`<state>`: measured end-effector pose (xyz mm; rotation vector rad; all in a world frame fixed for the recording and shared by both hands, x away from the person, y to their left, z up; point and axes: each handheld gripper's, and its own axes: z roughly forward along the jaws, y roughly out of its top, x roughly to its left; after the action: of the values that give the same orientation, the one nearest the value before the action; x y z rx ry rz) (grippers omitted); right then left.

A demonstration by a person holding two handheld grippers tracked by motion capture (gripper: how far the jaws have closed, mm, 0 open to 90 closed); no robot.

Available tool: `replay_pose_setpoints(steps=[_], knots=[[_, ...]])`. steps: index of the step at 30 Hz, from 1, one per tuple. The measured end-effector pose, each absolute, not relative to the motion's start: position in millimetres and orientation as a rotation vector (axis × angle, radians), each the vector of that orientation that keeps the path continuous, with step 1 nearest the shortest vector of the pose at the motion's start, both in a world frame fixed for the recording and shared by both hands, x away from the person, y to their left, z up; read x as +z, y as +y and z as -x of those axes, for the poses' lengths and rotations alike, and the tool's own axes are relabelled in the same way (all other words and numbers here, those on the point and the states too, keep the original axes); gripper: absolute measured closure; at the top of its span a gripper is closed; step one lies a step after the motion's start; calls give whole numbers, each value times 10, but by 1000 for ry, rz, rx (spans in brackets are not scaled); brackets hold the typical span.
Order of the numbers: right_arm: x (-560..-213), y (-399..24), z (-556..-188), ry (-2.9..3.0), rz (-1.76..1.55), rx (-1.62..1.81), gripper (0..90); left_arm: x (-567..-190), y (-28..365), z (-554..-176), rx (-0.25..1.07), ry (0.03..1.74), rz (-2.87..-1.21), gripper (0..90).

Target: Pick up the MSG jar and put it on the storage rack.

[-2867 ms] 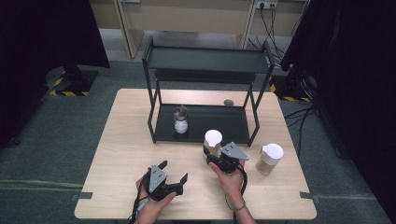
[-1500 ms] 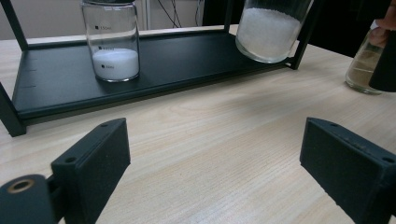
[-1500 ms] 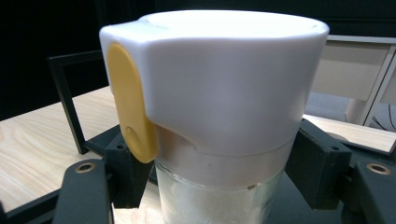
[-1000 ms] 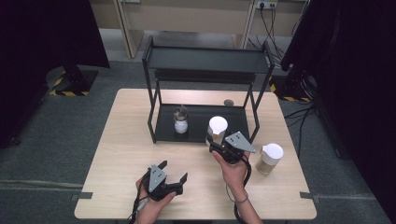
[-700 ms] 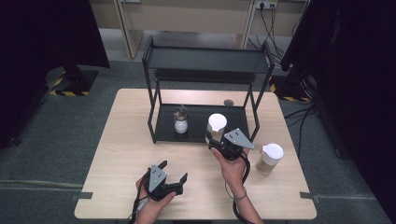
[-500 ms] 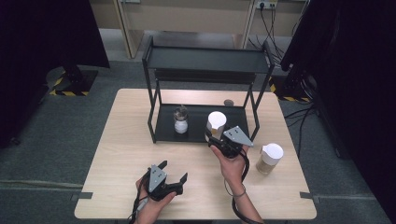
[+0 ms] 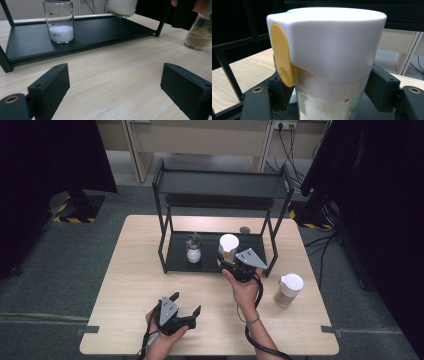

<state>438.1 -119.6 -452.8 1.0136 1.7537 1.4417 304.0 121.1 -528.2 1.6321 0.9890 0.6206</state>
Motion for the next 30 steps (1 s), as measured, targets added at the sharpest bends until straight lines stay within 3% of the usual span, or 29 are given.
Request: replay_pose_setpoints(steps=[30], knots=[[-4539,-1110,-4741,1760,-1084,1392,308,-5282,1209,-3045,616,992,-1634,82]])
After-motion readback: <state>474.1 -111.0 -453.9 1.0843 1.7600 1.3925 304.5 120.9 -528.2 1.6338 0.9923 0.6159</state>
